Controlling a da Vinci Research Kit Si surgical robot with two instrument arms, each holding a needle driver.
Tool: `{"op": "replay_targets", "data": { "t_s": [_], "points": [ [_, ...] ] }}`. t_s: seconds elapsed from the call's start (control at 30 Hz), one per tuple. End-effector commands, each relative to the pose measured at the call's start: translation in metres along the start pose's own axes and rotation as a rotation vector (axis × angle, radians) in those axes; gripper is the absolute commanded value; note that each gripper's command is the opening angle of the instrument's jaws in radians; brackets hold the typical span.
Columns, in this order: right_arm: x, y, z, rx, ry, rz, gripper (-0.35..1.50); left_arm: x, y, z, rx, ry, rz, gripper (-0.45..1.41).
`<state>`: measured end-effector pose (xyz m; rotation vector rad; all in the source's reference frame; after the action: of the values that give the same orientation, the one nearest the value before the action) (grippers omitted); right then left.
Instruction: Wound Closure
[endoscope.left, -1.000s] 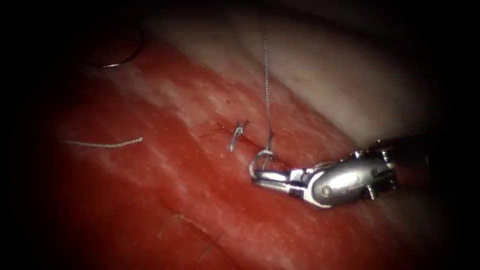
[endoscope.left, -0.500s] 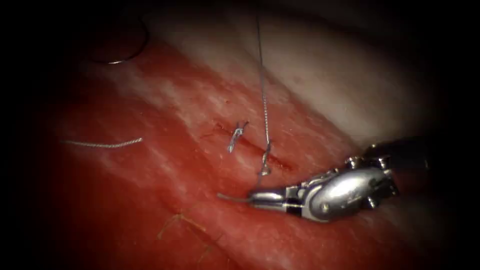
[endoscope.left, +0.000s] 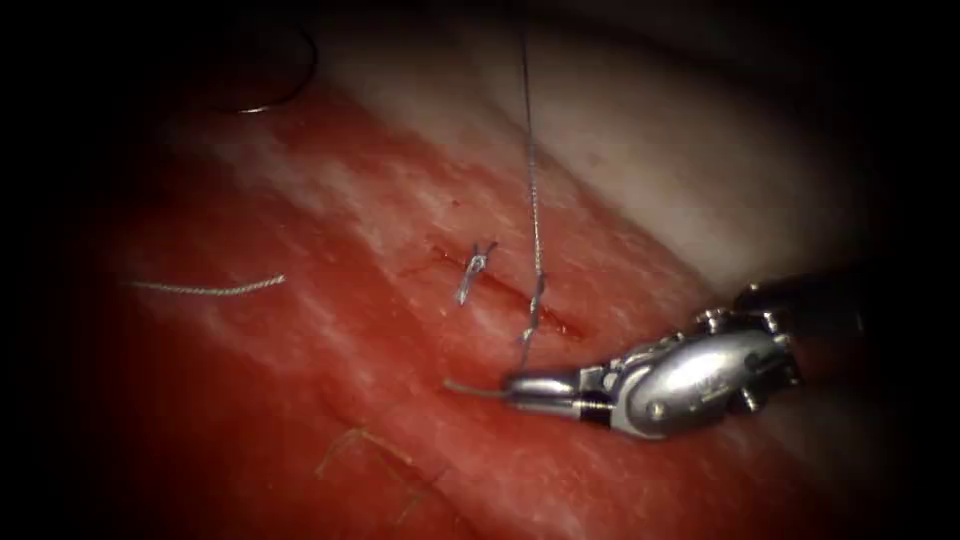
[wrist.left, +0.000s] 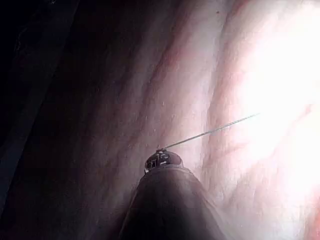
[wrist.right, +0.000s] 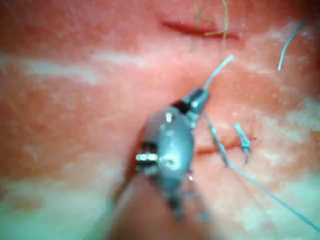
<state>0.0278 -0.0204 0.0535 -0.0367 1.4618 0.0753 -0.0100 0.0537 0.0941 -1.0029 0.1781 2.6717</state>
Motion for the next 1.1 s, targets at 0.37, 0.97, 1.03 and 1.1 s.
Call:
{"op": "replay_targets", "data": {
  "t_s": [0.37,0.97,1.03,1.1],
  "points": [
    [0.0007,-0.0029,0.0,0.01,0.009,-0.015,-0.35,-0.0018,-0.0028,0.0036,0.028,-0.003,0.01,-0.45],
    [0.0003,-0.0041,-0.0003,0.032,-0.013,-0.018,-0.35,-0.0039,-0.0027,0.0046,0.034,0.005,0.041,-0.45],
    [0.0002,-0.0039,-0.0002,0.031,-0.014,-0.017,-0.35,-0.0039,-0.0022,0.0041,0.033,0.009,0.043,-0.45],
    [0.0002,-0.0038,-0.0001,0.029,-0.015,-0.005,-0.35,-0.0039,-0.0013,0.0032,0.021,0.008,0.039,-0.45]
  ]
}}
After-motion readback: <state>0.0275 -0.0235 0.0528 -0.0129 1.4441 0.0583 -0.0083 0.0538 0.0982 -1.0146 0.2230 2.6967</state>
